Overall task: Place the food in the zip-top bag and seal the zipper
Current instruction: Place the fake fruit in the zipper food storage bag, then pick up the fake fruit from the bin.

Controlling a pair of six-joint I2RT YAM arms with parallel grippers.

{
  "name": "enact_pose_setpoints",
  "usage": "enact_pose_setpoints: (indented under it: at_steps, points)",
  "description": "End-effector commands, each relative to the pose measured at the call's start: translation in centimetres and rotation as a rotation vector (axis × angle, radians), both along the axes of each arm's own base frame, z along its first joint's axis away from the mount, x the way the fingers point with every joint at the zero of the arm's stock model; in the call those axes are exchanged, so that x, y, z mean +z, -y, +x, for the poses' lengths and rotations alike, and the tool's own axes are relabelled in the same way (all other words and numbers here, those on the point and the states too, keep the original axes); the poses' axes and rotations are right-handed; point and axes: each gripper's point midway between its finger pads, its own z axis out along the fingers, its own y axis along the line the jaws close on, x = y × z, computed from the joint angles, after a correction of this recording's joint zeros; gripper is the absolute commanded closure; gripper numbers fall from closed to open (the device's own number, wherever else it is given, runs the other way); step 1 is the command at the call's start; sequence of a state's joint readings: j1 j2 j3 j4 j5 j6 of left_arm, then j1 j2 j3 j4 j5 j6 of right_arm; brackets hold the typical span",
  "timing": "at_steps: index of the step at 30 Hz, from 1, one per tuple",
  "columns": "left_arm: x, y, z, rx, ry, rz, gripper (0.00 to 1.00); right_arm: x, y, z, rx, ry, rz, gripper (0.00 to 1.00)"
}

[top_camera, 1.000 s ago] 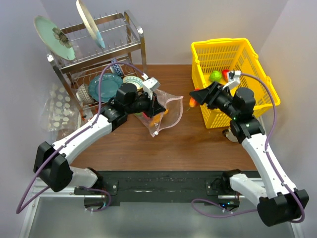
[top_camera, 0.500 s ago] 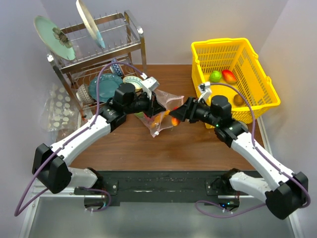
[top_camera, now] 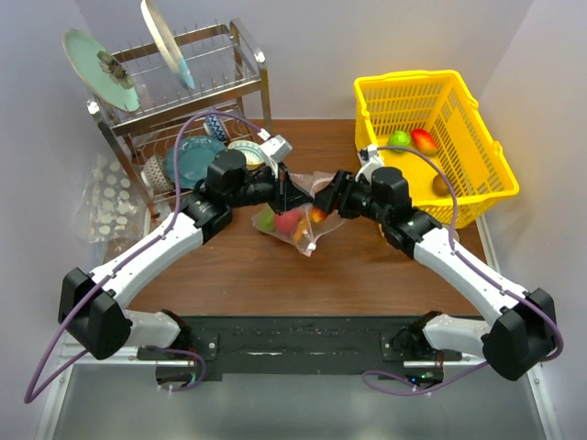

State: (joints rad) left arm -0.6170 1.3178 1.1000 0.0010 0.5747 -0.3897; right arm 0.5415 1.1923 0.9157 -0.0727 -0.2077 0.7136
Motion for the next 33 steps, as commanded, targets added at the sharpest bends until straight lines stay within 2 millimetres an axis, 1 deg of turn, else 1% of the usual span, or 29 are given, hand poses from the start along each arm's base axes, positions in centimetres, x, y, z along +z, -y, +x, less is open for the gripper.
enact_pose_setpoints:
  at_steps: [1,2,4,5,6,8,10,13,14,15,16,17,18,19,20,21,23,24,25,26,27,28,29,32,33]
  points:
    - [6.9,0.7,-1.4,-0.076,0.066,-0.153,1.00,4.9,1.2,2.4,-0.111,0.117,-0.011,0.41]
    - [7.2,0.7,-1.6,-0.088,0.062,-0.159,1.00,4.7,1.5,2.4,-0.121,0.107,-0.024,0.25]
    - [7.7,0.8,-1.7,-0.092,0.057,-0.171,1.00,5.2,1.6,2.4,-0.129,0.112,-0.032,0.10]
    - [7.9,0.8,-1.8,-0.096,0.051,-0.176,1.00,5.0,1.7,2.3,-0.124,0.102,-0.041,0.01]
    - [7.9,0.8,-1.9,-0.098,0.045,-0.178,1.00,5.4,1.6,2.3,-0.122,0.104,-0.041,0.01]
    - [7.9,0.9,-1.9,-0.099,0.036,-0.178,1.00,5.4,2.0,1.9,-0.119,0.093,-0.061,0.01]
    - [7.5,0.8,-1.6,-0.081,0.019,-0.164,1.00,6.1,2.3,1.5,-0.123,0.105,-0.065,0.01]
    - [7.2,0.8,-1.3,-0.071,0.007,-0.151,1.00,7.5,3.6,0.7,-0.146,0.134,-0.084,0.08]
    - [7.1,0.8,-1.2,-0.065,0.008,-0.148,1.00,7.4,4.3,0.2,-0.160,0.126,-0.108,0.09]
    - [7.1,0.8,-1.2,-0.062,0.006,-0.145,1.00,8.5,5.0,0.0,-0.180,0.150,-0.115,0.09]
    - [7.0,0.7,-1.2,-0.060,0.005,-0.142,1.00,8.8,5.5,-0.3,-0.184,0.164,-0.142,0.09]
    - [6.9,0.7,-1.0,-0.052,0.014,-0.136,1.00,8.5,6.4,-0.5,-0.210,0.154,-0.178,0.09]
    - [6.9,0.6,-1.0,-0.046,0.018,-0.128,1.00,9.5,6.9,-0.9,-0.206,0.184,-0.194,0.09]
    - [7.0,0.5,-0.7,-0.030,0.032,-0.126,1.00,9.4,7.6,-1.1,-0.220,0.183,-0.222,0.09]
    - [6.5,0.3,-0.4,-0.019,0.030,-0.097,1.00,9.8,8.1,-1.2,-0.230,0.200,-0.242,0.08]
    - [6.3,0.1,-0.3,-0.006,0.028,-0.078,1.00,11.0,9.2,-1.1,-0.264,0.247,-0.281,0.08]
    - [6.4,-0.3,0.9,0.054,0.056,-0.047,1.00,11.5,10.7,-1.0,-0.313,0.266,-0.337,0.08]
    - [5.9,-0.7,1.1,0.080,0.043,-0.015,1.00,12.5,12.5,-0.5,-0.400,0.288,-0.379,0.08]
    - [5.8,-1.2,2.0,0.130,0.053,0.003,1.00,12.6,13.2,-0.3,-0.433,0.285,-0.410,0.08]
    - [6.1,-1.5,2.4,0.154,0.080,0.019,1.00,12.4,14.1,-0.3,-0.461,0.272,-0.460,0.08]
    - [5.9,-1.9,2.7,0.181,0.085,0.040,1.00,13.5,14.9,-0.1,-0.483,0.296,-0.493,0.08]
    - [5.7,-2.5,3.6,0.231,0.098,0.059,1.00,13.5,15.8,0.4,-0.529,0.293,-0.548,0.08]
    - [5.8,-2.9,3.8,0.250,0.122,0.072,1.00,14.2,16.5,0.7,-0.559,0.307,-0.569,0.07]
    - [5.0,-4.0,4.8,0.321,0.144,0.118,1.00,15.0,18.3,2.3,-0.645,0.328,-0.658,0.05]
    - [4.8,-4.2,5.0,0.335,0.153,0.121,1.00,15.0,18.7,2.8,-0.650,0.338,-0.696,0.02]
